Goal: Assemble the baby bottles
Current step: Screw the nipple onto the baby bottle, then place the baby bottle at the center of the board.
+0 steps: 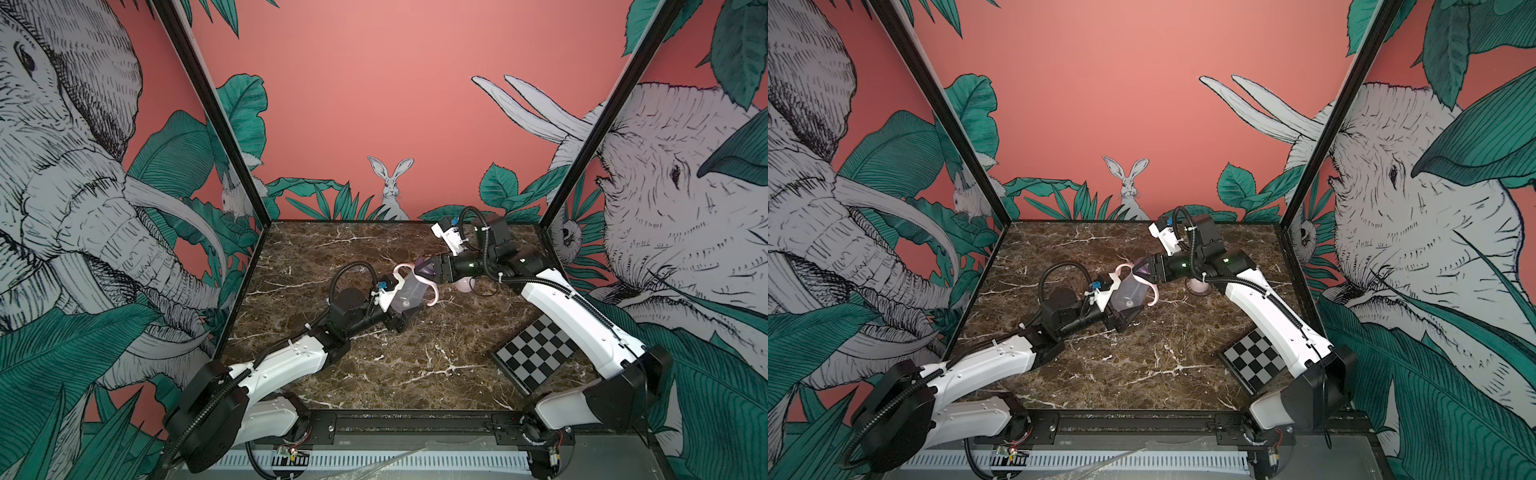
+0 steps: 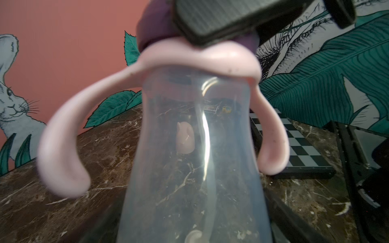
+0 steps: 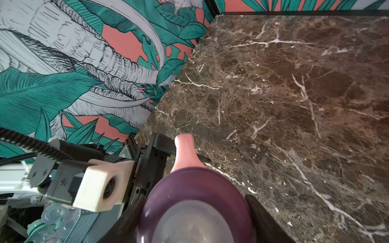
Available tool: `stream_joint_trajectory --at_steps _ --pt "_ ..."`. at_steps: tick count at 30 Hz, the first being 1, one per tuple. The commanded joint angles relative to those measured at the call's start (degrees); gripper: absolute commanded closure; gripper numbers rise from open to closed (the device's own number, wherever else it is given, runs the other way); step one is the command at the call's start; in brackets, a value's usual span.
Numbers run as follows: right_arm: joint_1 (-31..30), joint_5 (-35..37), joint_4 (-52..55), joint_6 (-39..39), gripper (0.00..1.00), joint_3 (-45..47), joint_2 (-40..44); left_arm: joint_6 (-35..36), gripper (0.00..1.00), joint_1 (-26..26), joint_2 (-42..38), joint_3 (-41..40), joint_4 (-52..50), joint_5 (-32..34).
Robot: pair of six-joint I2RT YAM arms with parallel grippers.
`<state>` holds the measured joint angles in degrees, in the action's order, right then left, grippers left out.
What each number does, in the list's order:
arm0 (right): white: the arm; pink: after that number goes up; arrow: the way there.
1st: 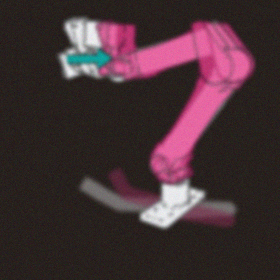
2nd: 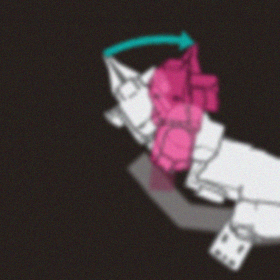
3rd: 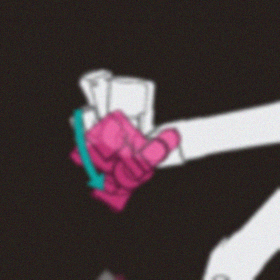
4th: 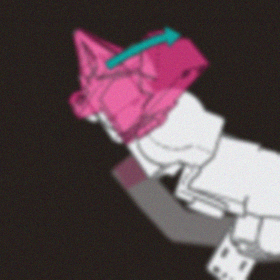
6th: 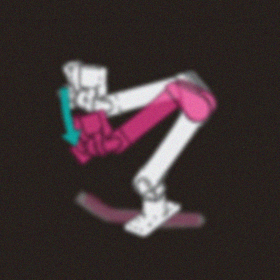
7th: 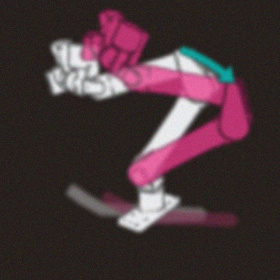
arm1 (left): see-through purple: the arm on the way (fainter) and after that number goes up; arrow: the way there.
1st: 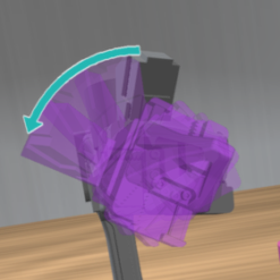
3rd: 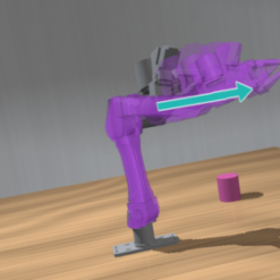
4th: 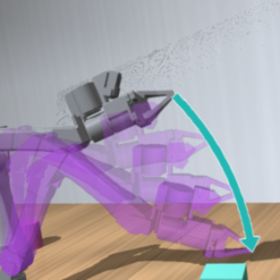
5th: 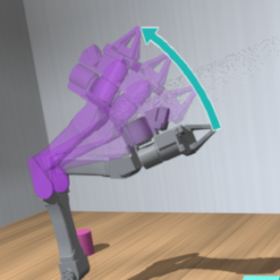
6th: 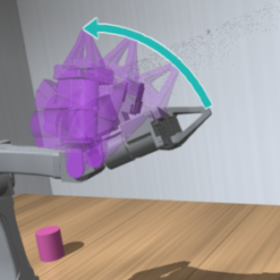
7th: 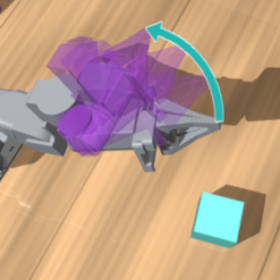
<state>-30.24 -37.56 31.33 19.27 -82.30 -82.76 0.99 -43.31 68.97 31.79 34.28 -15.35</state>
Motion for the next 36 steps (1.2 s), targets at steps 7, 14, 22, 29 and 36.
stream_joint_trajectory --at_steps 7,14,22,29,36 --pt "-0.2 10.4 2.5 -3.8 0.52 -2.4 -1.9 -0.3 0.00 0.0 0.7 -1.9 1.6 3.5" --pt "-2.9 21.0 5.0 -8.3 0.52 -4.1 -5.0 -0.2 0.00 0.4 -3.4 -4.8 -2.0 7.3" --pt "-6.5 30.1 -2.1 -10.0 0.52 0.7 -8.5 0.8 0.00 0.7 -10.7 -6.7 -9.0 10.7" --pt "-9.2 36.4 -8.3 -11.7 0.52 5.3 -11.2 1.0 0.00 0.8 -14.2 -8.0 -12.3 12.5" --pt "-10.7 40.1 -18.1 -11.3 0.52 13.7 -9.6 1.3 0.00 0.8 -14.7 -7.9 -13.1 13.0"
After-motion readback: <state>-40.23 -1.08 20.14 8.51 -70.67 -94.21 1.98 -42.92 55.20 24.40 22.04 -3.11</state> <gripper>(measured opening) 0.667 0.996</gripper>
